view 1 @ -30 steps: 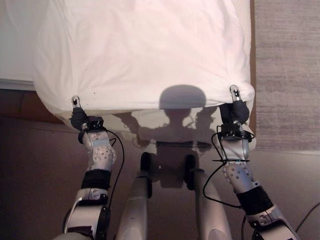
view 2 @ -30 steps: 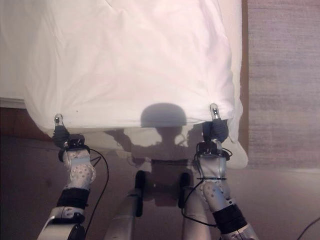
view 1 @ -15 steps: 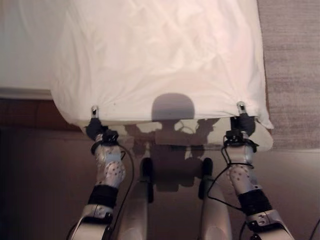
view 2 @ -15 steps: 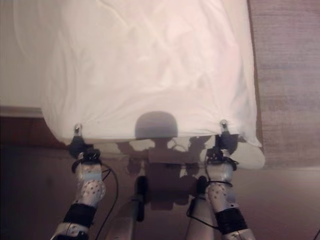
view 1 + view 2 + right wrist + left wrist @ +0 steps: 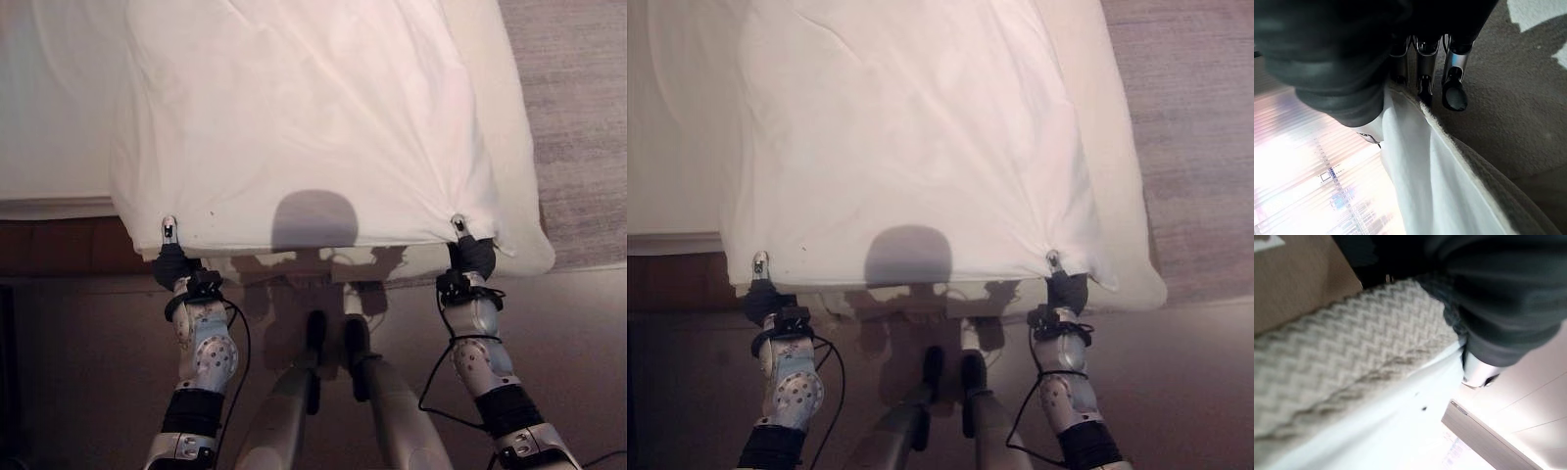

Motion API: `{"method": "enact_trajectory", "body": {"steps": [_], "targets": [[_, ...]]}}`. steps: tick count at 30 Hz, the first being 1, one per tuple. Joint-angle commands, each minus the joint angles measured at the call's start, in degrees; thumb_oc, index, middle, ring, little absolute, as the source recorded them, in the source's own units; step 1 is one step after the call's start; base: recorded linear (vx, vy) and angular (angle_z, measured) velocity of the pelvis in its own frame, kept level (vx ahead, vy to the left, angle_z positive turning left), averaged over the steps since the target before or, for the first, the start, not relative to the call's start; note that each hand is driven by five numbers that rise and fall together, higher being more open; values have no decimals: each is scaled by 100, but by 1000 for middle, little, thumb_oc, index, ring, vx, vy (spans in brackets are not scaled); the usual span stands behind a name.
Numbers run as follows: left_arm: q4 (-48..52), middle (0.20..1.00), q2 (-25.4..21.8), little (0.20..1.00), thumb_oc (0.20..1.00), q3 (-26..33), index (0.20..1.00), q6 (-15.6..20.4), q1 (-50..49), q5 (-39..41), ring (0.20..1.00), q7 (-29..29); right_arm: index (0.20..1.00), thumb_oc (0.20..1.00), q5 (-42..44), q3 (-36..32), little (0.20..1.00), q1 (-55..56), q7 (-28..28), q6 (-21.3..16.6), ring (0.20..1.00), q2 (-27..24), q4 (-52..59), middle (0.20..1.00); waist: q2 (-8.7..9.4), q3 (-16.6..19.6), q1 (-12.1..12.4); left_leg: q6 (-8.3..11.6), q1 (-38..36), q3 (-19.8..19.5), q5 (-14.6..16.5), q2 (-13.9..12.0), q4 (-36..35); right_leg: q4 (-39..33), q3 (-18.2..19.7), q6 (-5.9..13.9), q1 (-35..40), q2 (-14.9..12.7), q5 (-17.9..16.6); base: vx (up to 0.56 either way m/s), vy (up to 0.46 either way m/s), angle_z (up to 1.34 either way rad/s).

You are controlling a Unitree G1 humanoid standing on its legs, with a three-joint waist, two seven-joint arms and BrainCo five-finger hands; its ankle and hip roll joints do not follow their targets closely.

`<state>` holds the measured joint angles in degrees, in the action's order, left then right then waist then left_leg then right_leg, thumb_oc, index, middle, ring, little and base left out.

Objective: Make the bed

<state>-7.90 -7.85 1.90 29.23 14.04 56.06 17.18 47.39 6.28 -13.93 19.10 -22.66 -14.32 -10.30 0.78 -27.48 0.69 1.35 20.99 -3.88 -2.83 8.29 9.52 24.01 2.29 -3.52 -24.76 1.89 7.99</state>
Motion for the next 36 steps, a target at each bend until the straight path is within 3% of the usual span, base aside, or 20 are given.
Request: {"method": "enact_trajectory", "body": {"steps": [1,4,5,6,8,9,10,12,14,17,18,19,20,21,22,23,24,30,34,36], "targets": [[481,200,-1,200,200,366,200,342,-251,-93,200,-242,200,200,-133,-507,200,407,-30,-393,200,-367,192,200,-73,487,2,68,479,177,380,73,1259,-745,-92,561,125,-53,-680,-45,-1,23],[573,200,-40,200,200,482,200,350,-246,-178,200,-195,200,200,23,-544,200,355,-44,-449,200,-339,111,200,40,539,35,-34,601,-237,459,-405,1101,-622,101,623,-51,-236,-611,-30,74,25],[674,200,-69,200,200,545,200,425,-248,-219,200,-146,200,200,87,-554,200,337,-2,-492,200,-298,41,200,72,534,80,42,565,-676,38,-936,591,-466,193,648,-151,-368,-521,-21,110,21],[676,200,-69,200,200,546,200,425,-246,-221,200,-144,200,200,87,-554,200,334,-3,-493,200,-299,40,200,74,549,72,47,575,-684,-1,-934,553,-474,187,647,-172,-373,-540,-16,183,18],[697,200,-121,200,200,565,200,473,-250,-323,200,-55,200,200,106,-561,200,319,65,-545,200,-250,5,200,52,559,98,159,414,-823,-525,-1515,-170,-331,207,683,-218,-506,-414,-6,374,15],[597,200,-238,200,200,500,200,495,-171,-509,200,44,200,200,146,-555,200,270,142,-579,200,-224,-53,200,-15,636,107,313,266,-667,-700,-1813,-582,-306,171,834,-302,-738,-454,-4,440,11],[593,200,-239,200,200,498,200,498,-167,-511,200,46,200,200,146,-555,200,268,143,-580,200,-224,-55,200,-13,632,113,314,251,-660,-702,-1817,-597,-304,175,834,-298,-736,-451,-39,718,11],[410,200,-355,200,200,413,200,509,-21,-503,200,74,200,200,236,-512,200,219,121,-611,200,-116,-18,200,-18,639,91,373,240,-472,-436,-1677,-518,-618,169,1095,-161,-1067,-774,-46,487,9],[387,200,-518,200,200,224,200,479,169,-615,200,99,200,200,262,-552,200,240,186,-649,200,9,46,200,56,601,121,388,440,-415,-197,-1299,-136,-1089,90,1196,86,-1411,-1029,-6,466,10],[295,200,-630,200,200,64,200,369,178,-698,200,21,200,200,200,-636,200,338,232,-595,200,126,133,200,82,700,45,190,754,-192,246,-657,693,-1756,-100,1296,443,-2121,-1867,98,779,30],[366,200,-706,200,200,117,200,376,60,-798,200,106,200,200,136,-465,200,314,133,-512,200,211,153,200,86,761,119,54,679,118,484,-562,864,-1991,-692,1252,588,-2259,-2046,120,694,50],[370,200,-707,200,200,118,200,374,59,-801,200,110,200,200,135,-463,200,313,134,-511,200,213,155,200,91,770,106,49,695,113,467,-549,861,-1997,-698,1255,579,-2270,-2057,113,798,28],[492,200,-786,200,200,173,200,355,7,-912,200,84,200,200,163,-332,200,264,44,-481,200,207,114,200,153,820,98,-97,633,209,580,-417,834,-1784,-779,1117,548,-1982,-1663,29,319,3],[495,200,-786,200,200,175,200,353,3,-913,200,85,200,200,168,-330,200,263,38,-483,200,206,109,200,155,821,105,-94,628,217,589,-423,835,-1756,-766,1114,533,-1978,-1643,62,570,-25],[488,200,-725,200,200,263,200,304,-15,-944,200,151,200,200,192,-236,200,294,-106,-450,200,168,117,200,208,794,89,-196,396,349,570,-236,634,-1199,-647,919,231,-1077,-1095,27,251,-25],[490,200,-724,200,200,264,200,303,-14,-945,200,152,200,200,194,-236,200,292,-108,-450,200,166,117,200,215,804,91,-196,407,356,554,-232,621,-1177,-637,917,202,-1082,-1092,110,433,-37],[473,200,-655,200,200,285,200,235,-133,-1001,200,149,200,200,141,-214,200,435,-205,-449,200,105,161,200,212,826,31,-169,83,407,465,-80,238,-860,-604,781,140,-467,-786,78,177,-33],[380,200,-527,200,200,162,200,97,-281,-1008,200,150,200,200,212,-285,200,677,-187,-522,200,42,220,200,123,798,-90,-113,-290,437,347,96,-126,-1045,-359,663,211,73,-797,76,83,-2],[355,200,-445,200,200,214,200,111,-372,-943,200,118,200,200,63,-329,200,722,-150,-444,200,-94,242,200,-19,852,-81,-168,-233,580,400,85,-31,-1216,-458,703,232,-56,-883,48,-42,-9],[214,200,-230,200,200,147,200,30,-452,-737,200,22,200,200,69,-472,200,805,-72,-423,200,-164,165,200,-263,935,-90,-117,-224,731,450,-9,188,-1183,-410,673,270,-103,-834,133,-181,-7]]}}
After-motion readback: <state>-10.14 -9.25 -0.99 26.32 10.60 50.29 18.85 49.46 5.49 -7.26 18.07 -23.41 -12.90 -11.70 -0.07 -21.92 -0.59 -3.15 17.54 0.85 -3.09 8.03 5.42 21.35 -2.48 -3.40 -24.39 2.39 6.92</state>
